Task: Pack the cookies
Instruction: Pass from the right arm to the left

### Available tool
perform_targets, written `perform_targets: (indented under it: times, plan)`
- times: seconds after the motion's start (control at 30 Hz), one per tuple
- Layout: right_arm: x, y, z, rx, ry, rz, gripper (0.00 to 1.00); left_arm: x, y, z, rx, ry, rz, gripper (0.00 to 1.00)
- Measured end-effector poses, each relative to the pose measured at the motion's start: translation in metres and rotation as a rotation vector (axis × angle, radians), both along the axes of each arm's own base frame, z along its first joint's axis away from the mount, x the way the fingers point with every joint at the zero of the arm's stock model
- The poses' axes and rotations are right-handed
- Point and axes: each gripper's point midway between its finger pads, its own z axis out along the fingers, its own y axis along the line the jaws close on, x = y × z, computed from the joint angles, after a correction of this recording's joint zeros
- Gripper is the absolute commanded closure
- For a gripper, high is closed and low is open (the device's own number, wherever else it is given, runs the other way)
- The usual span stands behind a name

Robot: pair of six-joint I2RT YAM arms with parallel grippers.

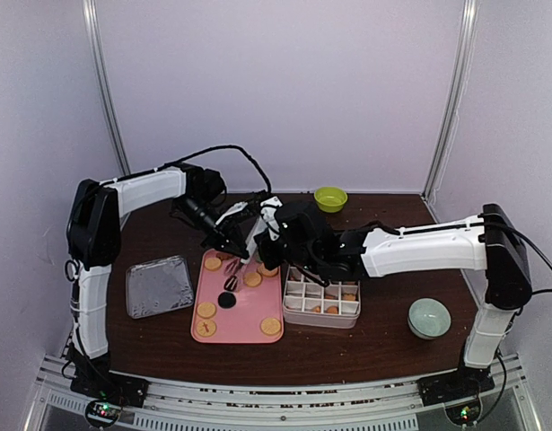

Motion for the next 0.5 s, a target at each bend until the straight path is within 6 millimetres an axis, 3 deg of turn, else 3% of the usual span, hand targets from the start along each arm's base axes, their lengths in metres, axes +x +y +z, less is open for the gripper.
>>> perform_targets:
  times: [0.23,0.5]
  plan:
    - [-0.009,-0.002,0.006,0.047,0.034,0.043,0.61,-0.010,-0.001,0.000,-0.006,0.045,-0.017,1.00]
    - [-0.034,-0.025,0.037,0.182,0.052,0.117,0.58,-0.012,-0.001,0.014,-0.017,0.059,-0.037,1.00]
